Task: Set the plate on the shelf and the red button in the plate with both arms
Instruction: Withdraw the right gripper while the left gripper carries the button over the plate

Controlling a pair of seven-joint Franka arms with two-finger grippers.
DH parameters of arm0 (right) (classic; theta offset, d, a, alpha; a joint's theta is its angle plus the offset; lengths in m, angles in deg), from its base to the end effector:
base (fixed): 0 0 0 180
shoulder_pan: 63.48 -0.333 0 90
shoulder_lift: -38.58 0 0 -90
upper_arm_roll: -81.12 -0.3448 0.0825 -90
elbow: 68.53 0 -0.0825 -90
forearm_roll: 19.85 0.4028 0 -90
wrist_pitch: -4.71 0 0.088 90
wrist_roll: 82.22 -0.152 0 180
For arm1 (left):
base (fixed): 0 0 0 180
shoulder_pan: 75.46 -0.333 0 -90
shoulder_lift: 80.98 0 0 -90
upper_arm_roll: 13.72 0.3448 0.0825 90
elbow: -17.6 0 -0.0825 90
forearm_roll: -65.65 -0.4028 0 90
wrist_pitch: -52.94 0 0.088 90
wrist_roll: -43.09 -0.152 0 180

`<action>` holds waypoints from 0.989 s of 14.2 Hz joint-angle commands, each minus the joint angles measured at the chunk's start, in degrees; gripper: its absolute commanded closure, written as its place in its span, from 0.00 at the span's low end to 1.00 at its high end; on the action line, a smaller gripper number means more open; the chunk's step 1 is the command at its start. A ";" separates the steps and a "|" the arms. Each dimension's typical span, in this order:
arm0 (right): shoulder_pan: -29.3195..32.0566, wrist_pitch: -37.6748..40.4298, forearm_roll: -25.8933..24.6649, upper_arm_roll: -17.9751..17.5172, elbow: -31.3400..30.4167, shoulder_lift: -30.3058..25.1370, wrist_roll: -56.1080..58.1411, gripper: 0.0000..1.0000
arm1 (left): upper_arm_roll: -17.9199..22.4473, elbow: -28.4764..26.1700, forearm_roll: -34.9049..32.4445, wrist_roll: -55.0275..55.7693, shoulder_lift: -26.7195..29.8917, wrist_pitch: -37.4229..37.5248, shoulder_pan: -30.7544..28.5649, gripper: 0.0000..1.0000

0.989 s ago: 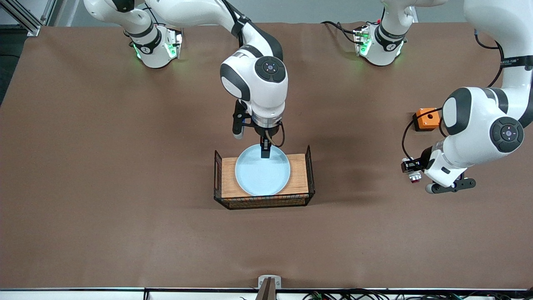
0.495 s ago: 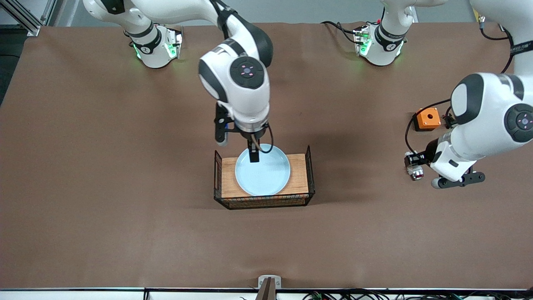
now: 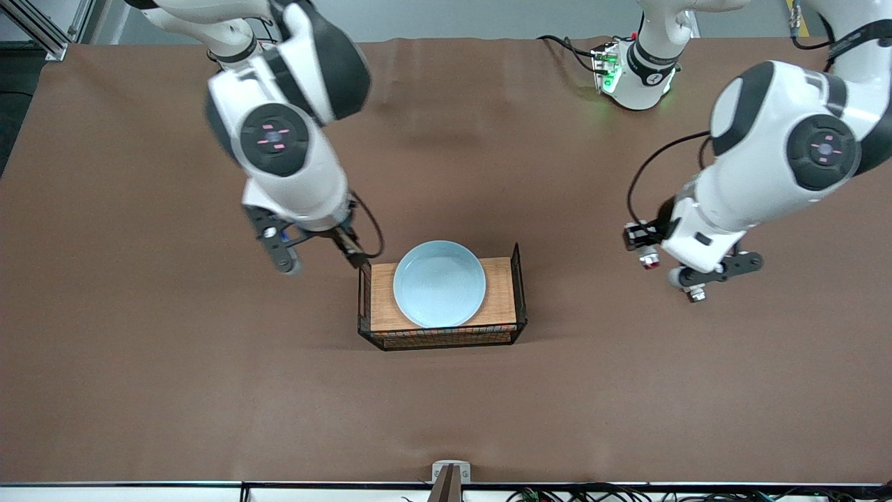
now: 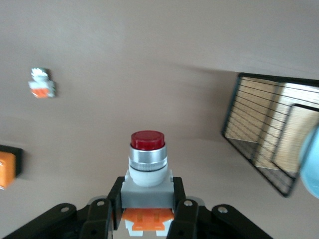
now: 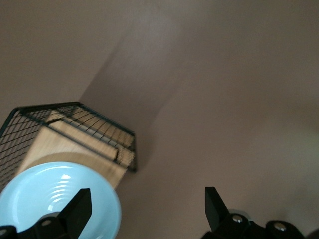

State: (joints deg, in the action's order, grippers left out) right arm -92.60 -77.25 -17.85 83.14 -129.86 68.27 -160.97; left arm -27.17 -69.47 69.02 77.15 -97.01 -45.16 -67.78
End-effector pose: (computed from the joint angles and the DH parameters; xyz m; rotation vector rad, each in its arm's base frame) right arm 0.6262 0.3338 0.5032 2.7233 -1.3089 -0.1647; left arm 0.6171 -0.2311 0.4768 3.0413 0.3706 -0.1955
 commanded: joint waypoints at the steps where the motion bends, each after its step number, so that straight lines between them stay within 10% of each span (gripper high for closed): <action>1: 6.95 3.02 0.55 -0.79 -3.16 -4.80 16.11 0.00 | -0.44 6.28 -0.21 8.09 -4.61 1.51 4.78 0.70; 6: 20.83 2.85 0.55 -0.79 -12.40 -13.33 44.59 0.00 | -0.27 17.09 1.29 24.70 -12.87 0.63 12.51 0.70; 14: 31.31 2.41 -2.96 -0.79 -13.11 -13.88 71.01 0.00 | -0.26 18.34 1.38 63.62 -18.06 -18.24 17.27 0.70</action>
State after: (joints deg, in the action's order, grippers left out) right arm -62.01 -73.66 -19.20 83.55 -140.63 55.47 -91.99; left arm -27.75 -53.40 69.74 131.10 -113.33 -60.03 -51.54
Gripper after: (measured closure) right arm 0.000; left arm 0.586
